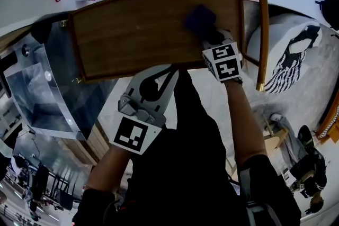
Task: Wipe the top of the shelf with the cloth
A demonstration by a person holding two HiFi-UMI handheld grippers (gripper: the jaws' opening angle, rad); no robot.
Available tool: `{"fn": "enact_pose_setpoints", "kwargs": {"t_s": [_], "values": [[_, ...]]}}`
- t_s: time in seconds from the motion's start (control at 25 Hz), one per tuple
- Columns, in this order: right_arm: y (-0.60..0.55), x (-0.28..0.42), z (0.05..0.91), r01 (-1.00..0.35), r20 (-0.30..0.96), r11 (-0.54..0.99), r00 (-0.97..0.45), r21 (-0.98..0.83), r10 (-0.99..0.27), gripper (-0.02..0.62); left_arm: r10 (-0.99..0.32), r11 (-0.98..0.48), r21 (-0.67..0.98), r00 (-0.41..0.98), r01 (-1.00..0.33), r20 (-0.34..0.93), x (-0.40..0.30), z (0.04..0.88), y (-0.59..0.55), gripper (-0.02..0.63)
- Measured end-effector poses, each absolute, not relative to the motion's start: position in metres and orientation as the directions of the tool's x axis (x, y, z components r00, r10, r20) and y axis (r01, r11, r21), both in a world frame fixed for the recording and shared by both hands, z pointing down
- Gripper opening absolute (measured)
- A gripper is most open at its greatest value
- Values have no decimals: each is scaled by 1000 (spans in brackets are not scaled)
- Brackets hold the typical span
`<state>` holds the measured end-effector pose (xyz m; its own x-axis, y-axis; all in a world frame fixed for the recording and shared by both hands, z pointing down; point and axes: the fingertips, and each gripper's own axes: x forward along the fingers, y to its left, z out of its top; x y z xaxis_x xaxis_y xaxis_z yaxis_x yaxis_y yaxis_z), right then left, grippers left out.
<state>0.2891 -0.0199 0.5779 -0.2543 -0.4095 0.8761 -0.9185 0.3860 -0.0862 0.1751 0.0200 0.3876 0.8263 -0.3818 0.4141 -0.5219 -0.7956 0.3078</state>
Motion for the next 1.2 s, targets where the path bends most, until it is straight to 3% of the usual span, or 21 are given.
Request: {"fn": "enact_pose_setpoints", "kwargs": {"t_s": [0.32,0.56,1.2], "values": [[-11,320,575,-938,874,342,-216,-61,-435,54,-371,-810,298,835,-505,407,195,385,28,26],[-11,302,566,-922,867,383,-232,-52,-442,54,-397,-798,293,825,-526,402,178,383,33,26],[-14,78,556,-750,830,650,-437,-123,-346,54,-559,-642,315,708,-699,431,10,389,39,26]]}}
